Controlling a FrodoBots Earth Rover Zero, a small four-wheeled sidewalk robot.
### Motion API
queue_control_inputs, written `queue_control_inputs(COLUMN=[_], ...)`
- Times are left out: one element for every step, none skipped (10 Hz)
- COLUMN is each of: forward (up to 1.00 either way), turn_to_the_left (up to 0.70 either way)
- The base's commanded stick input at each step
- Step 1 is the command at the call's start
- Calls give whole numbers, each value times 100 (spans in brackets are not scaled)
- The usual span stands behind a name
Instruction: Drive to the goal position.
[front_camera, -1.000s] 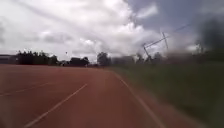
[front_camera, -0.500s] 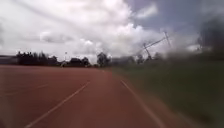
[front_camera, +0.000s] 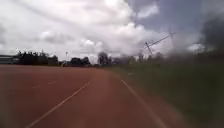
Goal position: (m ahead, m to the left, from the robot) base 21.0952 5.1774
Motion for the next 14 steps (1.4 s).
queue_control_inputs(forward=[70,70,70,70,70,70,70,70,70,70,70,70,70,70], turn_to_the_left=[0,0,0,0,-29,-29,-29,-29,0,0,0,0,0,0])
